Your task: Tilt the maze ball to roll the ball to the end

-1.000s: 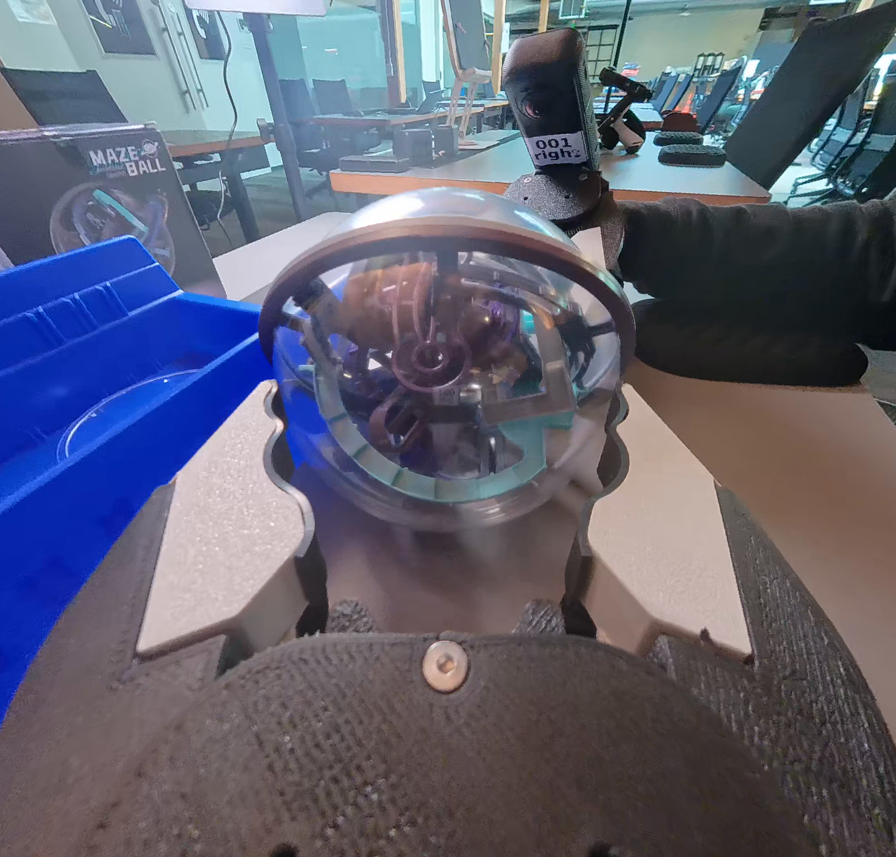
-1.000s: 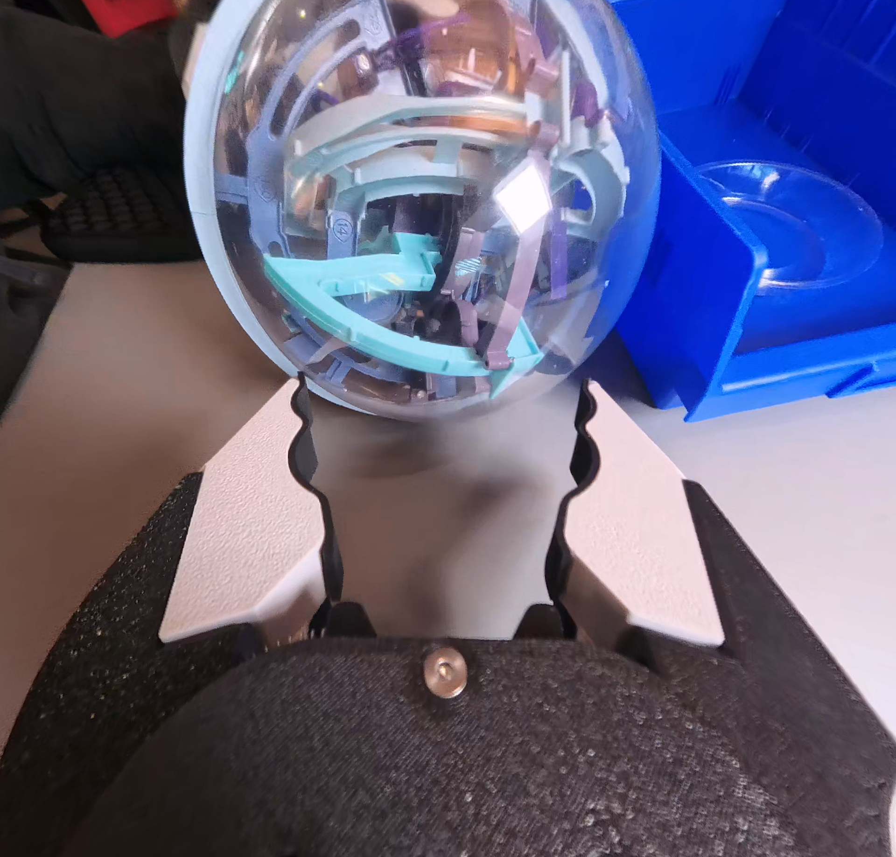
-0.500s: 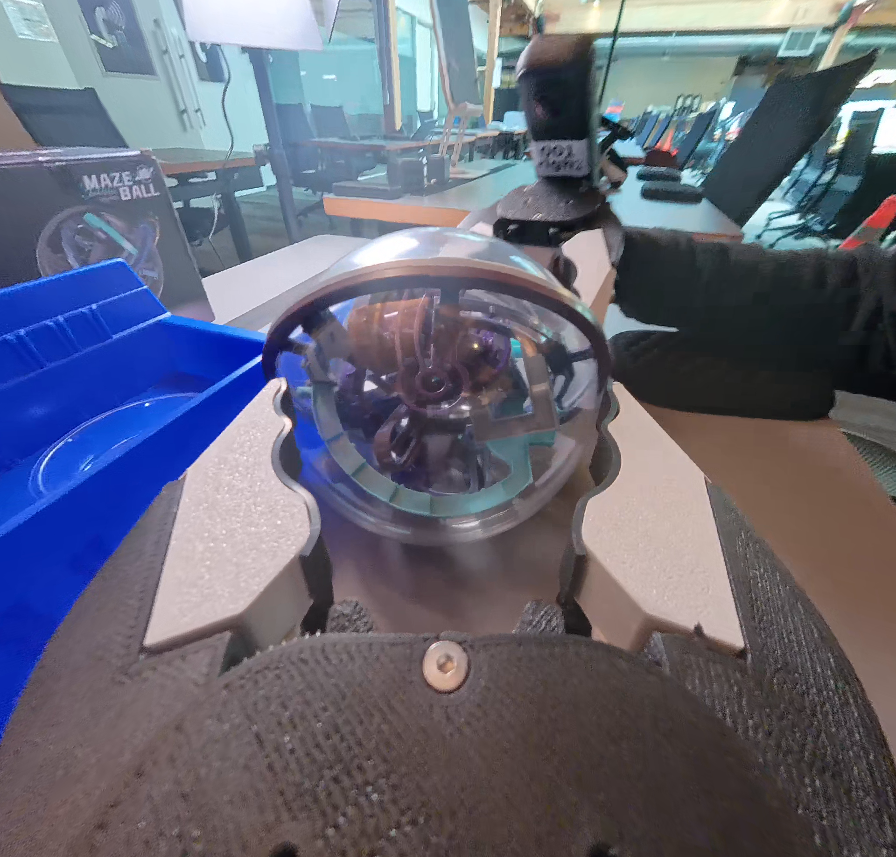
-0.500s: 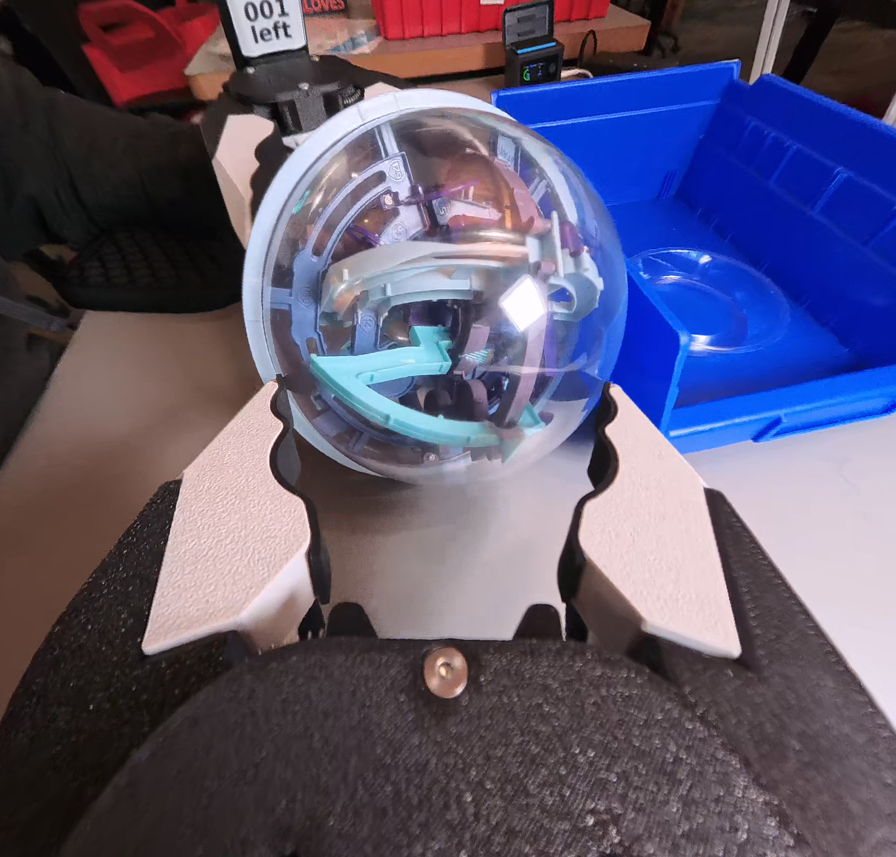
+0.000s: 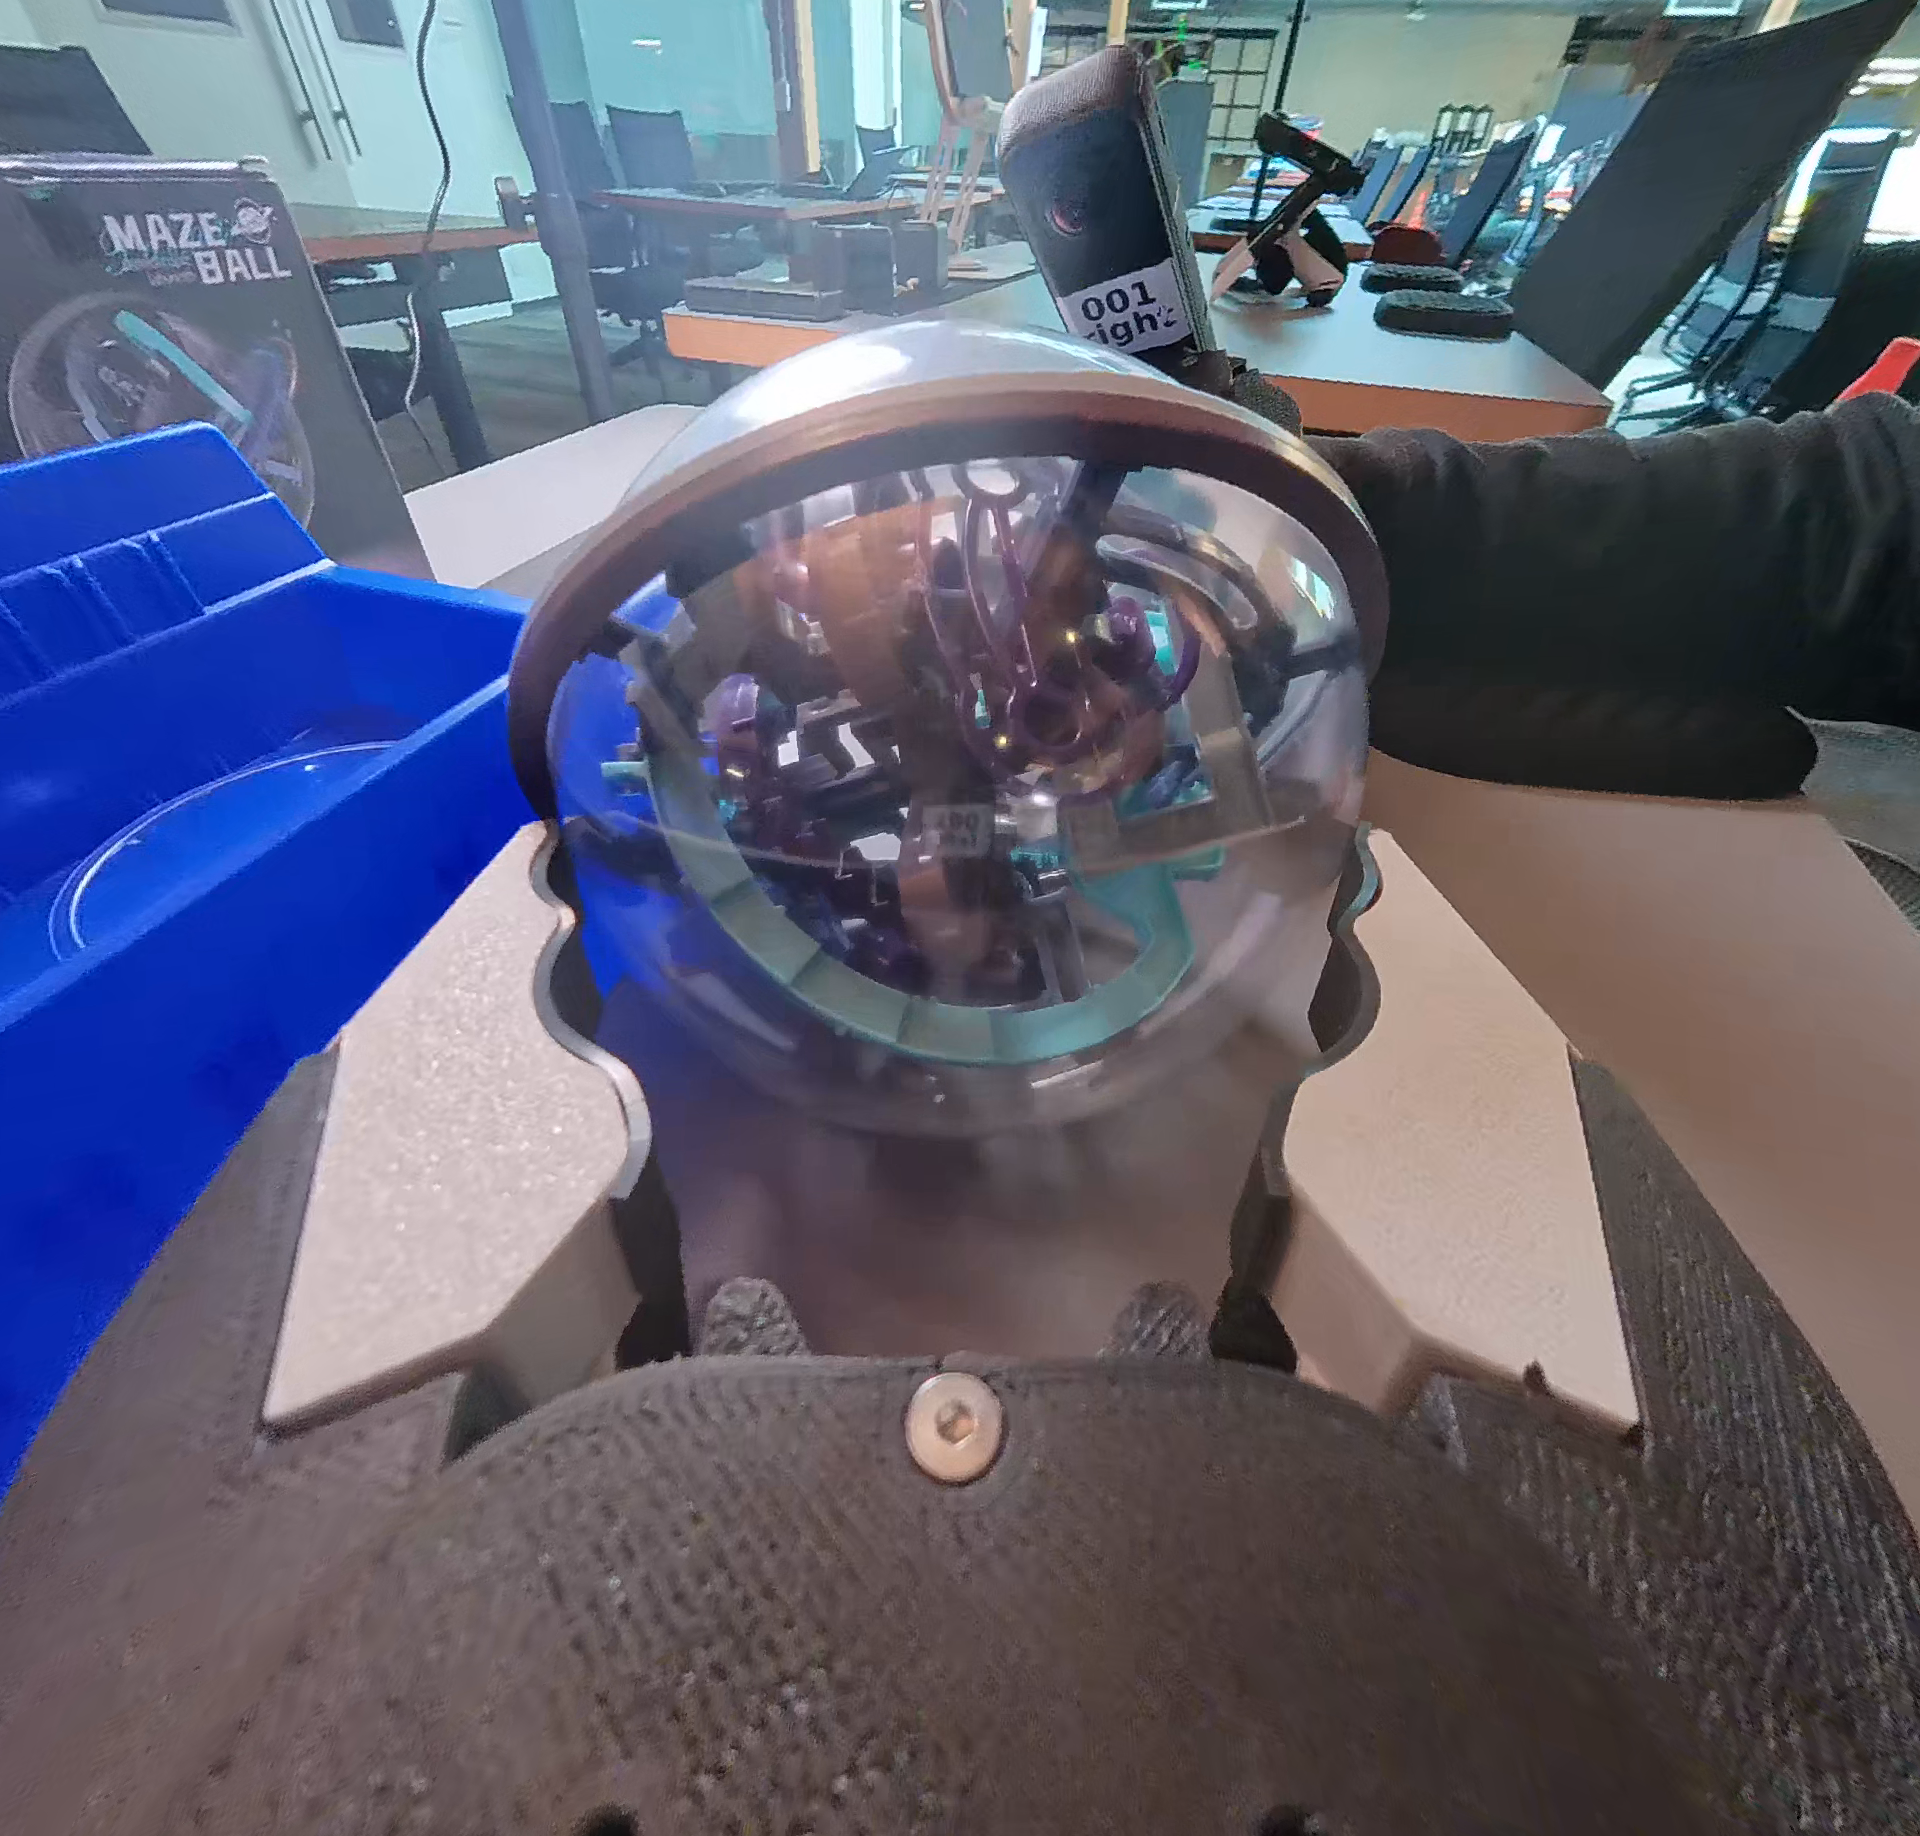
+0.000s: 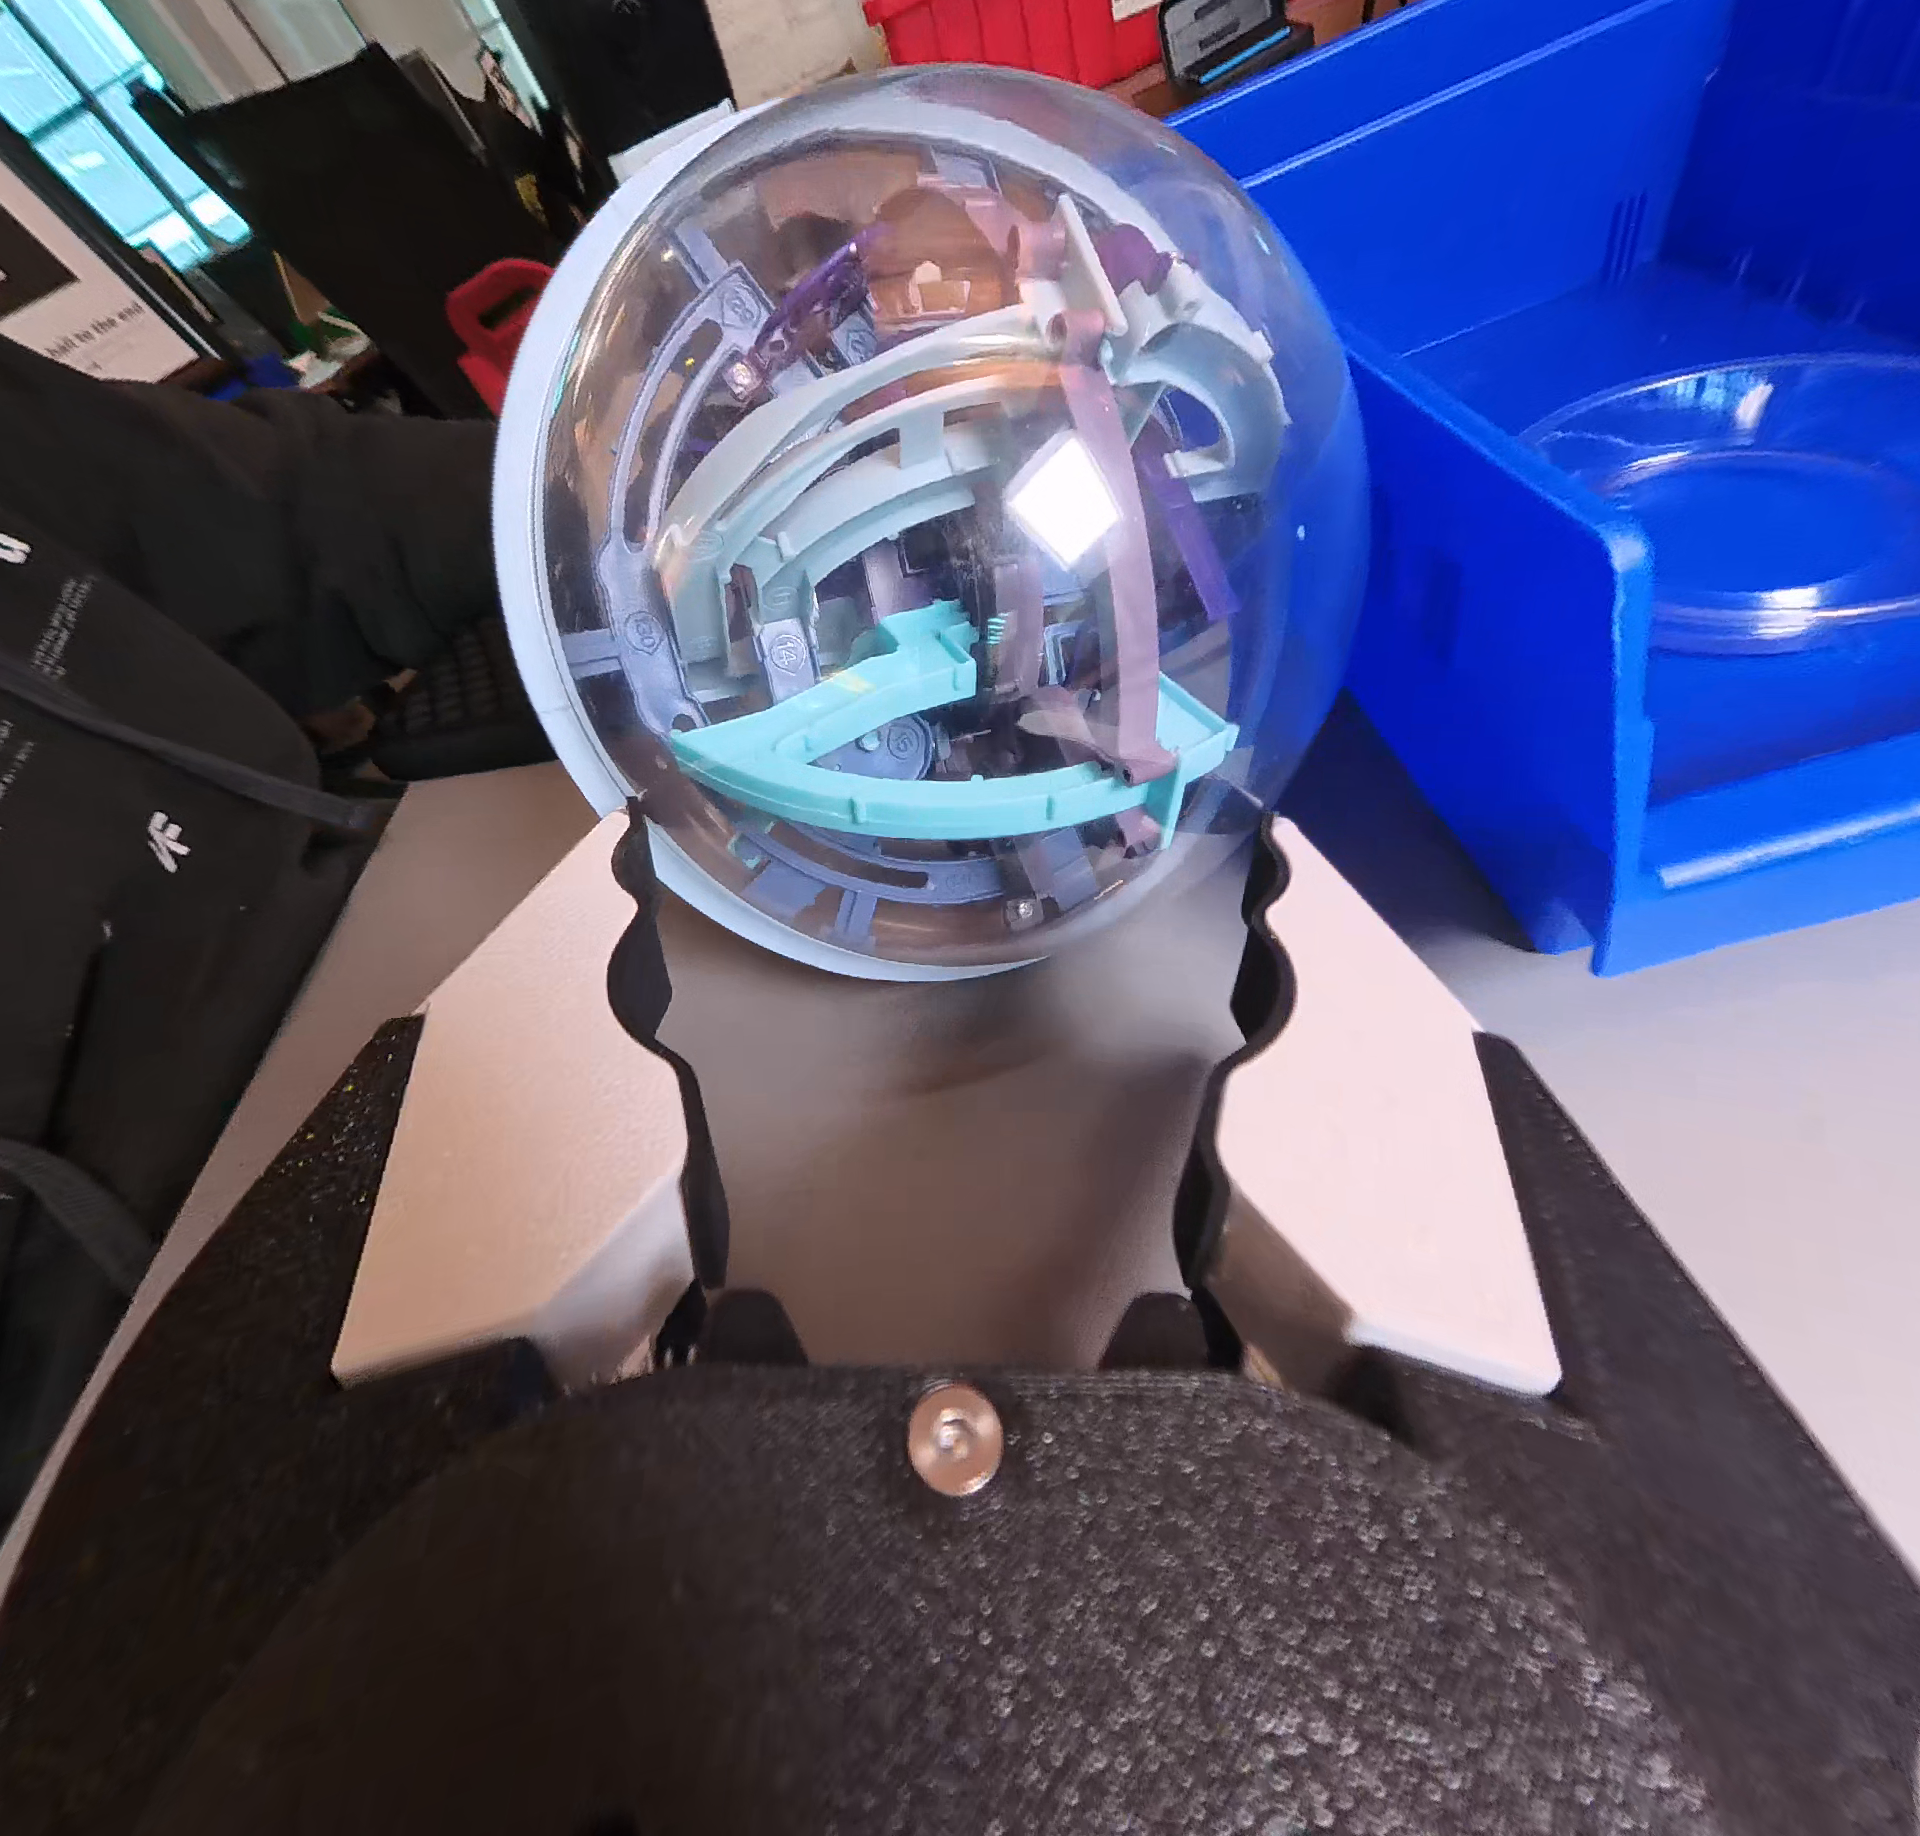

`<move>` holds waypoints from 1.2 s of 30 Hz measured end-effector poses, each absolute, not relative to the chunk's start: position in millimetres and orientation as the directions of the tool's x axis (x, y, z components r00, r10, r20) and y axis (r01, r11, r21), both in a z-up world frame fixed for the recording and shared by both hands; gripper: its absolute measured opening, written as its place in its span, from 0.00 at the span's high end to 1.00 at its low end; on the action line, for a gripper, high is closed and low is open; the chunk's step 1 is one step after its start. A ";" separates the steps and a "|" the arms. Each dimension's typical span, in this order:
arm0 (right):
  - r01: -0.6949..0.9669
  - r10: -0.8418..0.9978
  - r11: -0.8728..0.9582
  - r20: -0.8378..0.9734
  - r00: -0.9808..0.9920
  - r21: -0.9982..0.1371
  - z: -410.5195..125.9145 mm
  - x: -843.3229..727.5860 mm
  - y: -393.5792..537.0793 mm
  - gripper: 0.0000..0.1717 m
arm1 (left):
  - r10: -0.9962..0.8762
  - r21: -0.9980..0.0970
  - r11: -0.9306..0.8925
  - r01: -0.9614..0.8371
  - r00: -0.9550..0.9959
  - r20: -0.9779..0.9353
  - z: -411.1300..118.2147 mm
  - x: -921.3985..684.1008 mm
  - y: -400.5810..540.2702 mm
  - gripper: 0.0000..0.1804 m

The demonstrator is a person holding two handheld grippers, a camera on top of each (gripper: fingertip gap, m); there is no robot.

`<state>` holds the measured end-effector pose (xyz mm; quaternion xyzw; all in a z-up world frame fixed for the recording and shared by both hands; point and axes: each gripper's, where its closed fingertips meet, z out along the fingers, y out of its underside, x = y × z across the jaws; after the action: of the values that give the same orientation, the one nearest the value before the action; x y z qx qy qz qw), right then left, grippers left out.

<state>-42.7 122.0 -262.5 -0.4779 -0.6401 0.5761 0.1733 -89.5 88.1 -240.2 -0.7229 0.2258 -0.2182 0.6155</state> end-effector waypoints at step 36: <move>0.381 0.852 -0.095 -0.273 -0.446 -0.920 -253.3 -47.2 99.6 0.34 | -0.580 -0.988 -0.138 0.065 0.803 0.134 -206.6 -91.5 77.2 0.25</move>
<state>-47.2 99.6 -253.3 -0.4825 -0.6393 0.5608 0.2098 -91.5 77.2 -206.6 -0.7096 0.1814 -0.2558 0.6310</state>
